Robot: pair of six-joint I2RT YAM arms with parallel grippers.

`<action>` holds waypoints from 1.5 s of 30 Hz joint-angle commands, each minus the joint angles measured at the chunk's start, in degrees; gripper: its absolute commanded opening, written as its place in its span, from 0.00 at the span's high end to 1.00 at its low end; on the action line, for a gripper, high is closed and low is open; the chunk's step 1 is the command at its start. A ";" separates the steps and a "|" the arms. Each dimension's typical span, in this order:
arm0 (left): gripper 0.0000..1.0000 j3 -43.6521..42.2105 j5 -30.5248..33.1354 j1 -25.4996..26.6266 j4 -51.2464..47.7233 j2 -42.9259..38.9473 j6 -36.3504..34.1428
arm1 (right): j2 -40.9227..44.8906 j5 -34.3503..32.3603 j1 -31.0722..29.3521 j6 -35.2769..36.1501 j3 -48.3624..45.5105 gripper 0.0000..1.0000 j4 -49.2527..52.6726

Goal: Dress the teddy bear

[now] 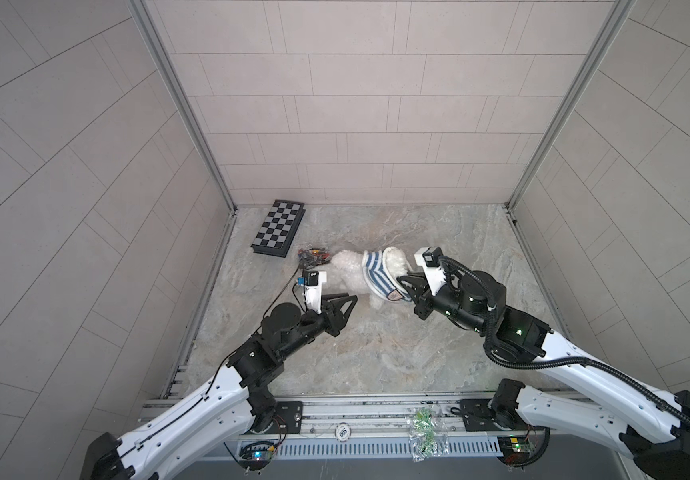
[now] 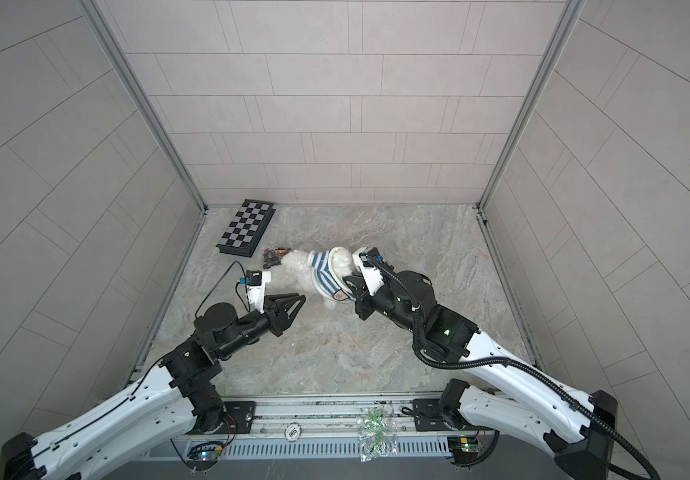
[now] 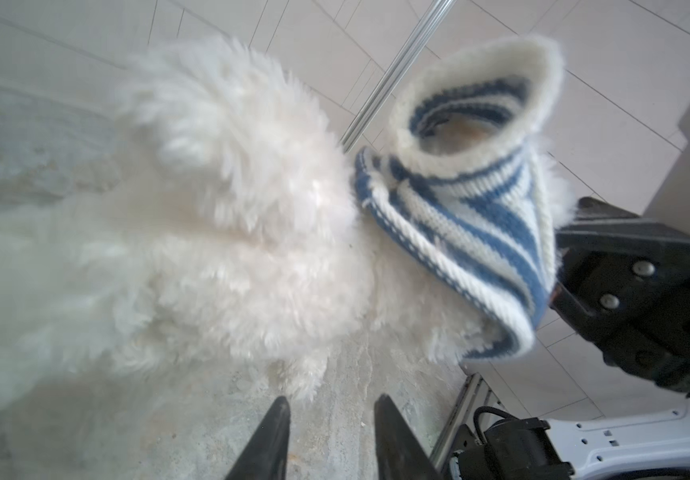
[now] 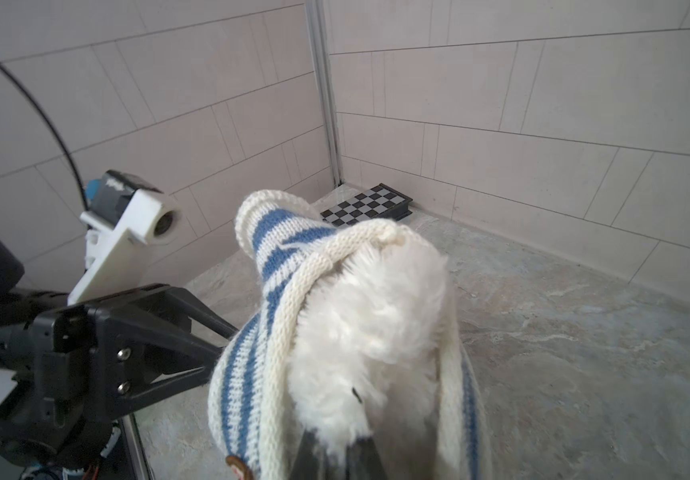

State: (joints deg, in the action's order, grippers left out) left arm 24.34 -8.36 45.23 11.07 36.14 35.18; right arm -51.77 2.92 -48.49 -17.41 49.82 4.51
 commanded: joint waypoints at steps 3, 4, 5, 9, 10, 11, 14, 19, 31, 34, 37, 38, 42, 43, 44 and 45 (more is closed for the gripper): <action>0.49 -3.20 1.33 5.50 9.61 -0.22 -1.59 | -1.50 -6.76 -1.36 -14.27 1.66 1.00 -2.91; 0.49 -3.71 2.19 7.27 12.30 0.99 -1.74 | -2.07 -7.19 -1.79 -15.74 1.72 1.00 -3.81; 0.49 -3.99 3.31 8.46 14.44 2.38 -1.71 | -2.71 -8.05 -2.30 -16.86 2.04 1.00 -3.98; 0.50 -4.66 5.98 11.26 25.36 10.17 -0.68 | -4.98 -11.82 -5.10 -20.12 2.74 1.00 -6.23; 0.51 -4.52 6.27 11.49 27.96 12.12 -0.30 | -5.30 -12.49 -5.67 -20.82 2.65 1.00 -7.21; 0.52 -4.41 6.47 11.69 29.81 13.75 -0.01 | -5.57 -13.38 -6.27 -21.18 2.69 1.00 -7.63; 0.55 -3.39 8.72 12.88 32.75 17.87 -0.09 | -6.06 -15.26 -7.51 -21.84 2.66 1.00 -8.91; 0.59 -2.22 10.34 13.72 35.48 22.33 0.66 | -6.24 -17.13 -8.62 -22.81 2.25 1.00 -10.37; 0.67 -0.81 11.03 14.05 38.50 26.16 2.06 | -5.98 -18.30 -9.60 -23.06 1.50 1.00 -11.81; 0.68 -0.24 11.25 14.01 38.57 26.99 2.33 | -5.80 -18.34 -9.69 -23.04 1.21 1.00 -12.14; 0.71 0.11 11.30 13.99 39.51 27.83 2.66 | -5.66 -18.39 -9.78 -22.76 1.02 1.00 -12.26; 0.73 0.23 10.93 14.01 39.68 28.08 2.67 | -5.56 -18.58 -9.78 -22.66 1.00 1.00 -12.13; 0.79 0.79 10.30 14.26 39.51 28.37 2.30 | -5.10 -18.90 -9.78 -22.59 0.32 1.00 -12.60; 0.81 1.00 10.31 14.36 39.19 28.37 2.26 | -5.11 -18.98 -9.74 -22.53 0.30 1.00 -12.60; 0.84 1.11 10.31 14.36 38.73 28.37 2.18 | -5.02 -19.00 -9.78 -22.53 0.25 1.00 -12.67; 0.86 1.07 10.40 14.36 38.46 28.38 2.19 | -5.03 -19.00 -9.78 -22.39 0.26 1.00 -12.74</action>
State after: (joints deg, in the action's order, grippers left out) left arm 23.42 2.44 59.29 48.58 64.62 37.95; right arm -58.43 -14.83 -57.87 -39.24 50.17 -4.19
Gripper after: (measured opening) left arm 0.158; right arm 0.078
